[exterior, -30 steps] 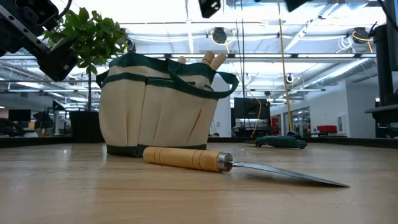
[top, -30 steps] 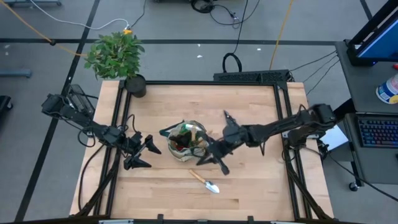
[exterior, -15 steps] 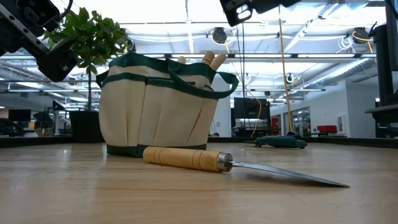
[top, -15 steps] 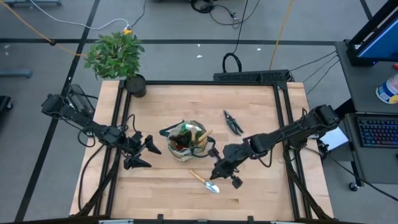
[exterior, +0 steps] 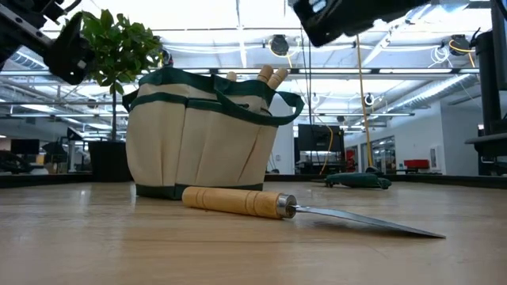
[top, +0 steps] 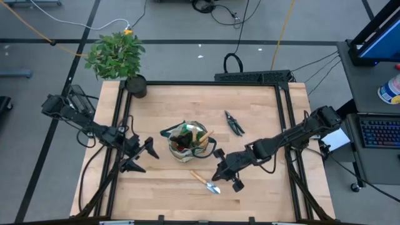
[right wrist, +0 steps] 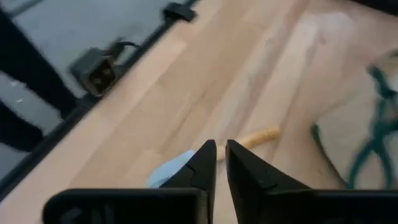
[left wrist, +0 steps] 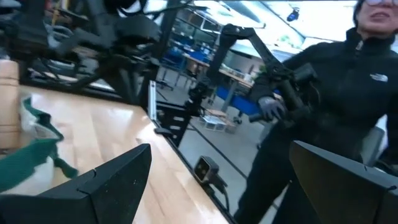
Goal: Pick & Place Garden tools in Gardening bag
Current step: Put the brown trowel into the gardening bag
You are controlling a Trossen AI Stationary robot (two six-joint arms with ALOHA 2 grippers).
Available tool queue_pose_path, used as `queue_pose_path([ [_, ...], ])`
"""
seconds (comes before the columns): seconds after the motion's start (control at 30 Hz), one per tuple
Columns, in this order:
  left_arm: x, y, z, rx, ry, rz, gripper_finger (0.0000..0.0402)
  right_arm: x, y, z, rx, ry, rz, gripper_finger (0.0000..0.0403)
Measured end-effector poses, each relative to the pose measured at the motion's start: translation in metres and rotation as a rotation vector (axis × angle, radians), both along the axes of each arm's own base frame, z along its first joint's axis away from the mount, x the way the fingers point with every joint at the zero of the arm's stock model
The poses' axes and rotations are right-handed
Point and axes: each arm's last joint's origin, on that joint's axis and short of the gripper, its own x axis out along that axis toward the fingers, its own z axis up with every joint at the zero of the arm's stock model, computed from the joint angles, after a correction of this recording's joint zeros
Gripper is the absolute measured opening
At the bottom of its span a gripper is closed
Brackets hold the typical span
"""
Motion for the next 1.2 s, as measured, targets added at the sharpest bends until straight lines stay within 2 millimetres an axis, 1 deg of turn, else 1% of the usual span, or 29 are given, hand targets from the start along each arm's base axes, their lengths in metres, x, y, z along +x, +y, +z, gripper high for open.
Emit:
queue_pose_path([
  [0.07,0.0,0.001,-0.001,-0.005,0.015,-0.011,0.039,0.0,-0.001,0.0,0.018,0.012,-0.031,0.004],
  [0.27,0.003,0.007,-0.008,-0.057,0.137,-0.035,0.039,0.001,0.0,-0.002,0.097,0.056,-0.098,0.0074],
  [0.43,0.004,0.01,-0.008,-0.037,0.128,-0.06,0.039,-0.002,0.004,-0.004,0.15,0.115,-0.148,0.0101],
  [0.63,0.001,0.012,-0.012,-0.03,0.186,-0.039,0.039,-0.008,0.01,-0.008,0.134,0.156,-0.221,0.0129],
  [0.7,-0.001,0.013,-0.011,-0.021,0.177,-0.032,0.039,-0.009,0.012,-0.008,0.142,0.162,-0.227,0.0136],
  [0.8,-0.004,0.014,-0.009,0.003,0.143,-0.029,0.039,-0.007,0.015,-0.011,0.156,0.168,-0.239,0.0143],
  [0.9,-0.008,0.015,-0.011,-0.001,0.171,-0.03,0.039,-0.006,0.017,-0.017,0.154,0.18,-0.267,0.0147],
  [1.07,-0.013,0.017,-0.01,0.002,0.167,-0.029,0.039,0.002,0.021,-0.027,0.176,0.173,-0.278,0.015],
  [1.2,-0.017,0.018,-0.01,0.014,0.168,-0.028,0.039,0.008,0.023,-0.029,0.205,0.132,-0.301,0.0151],
])
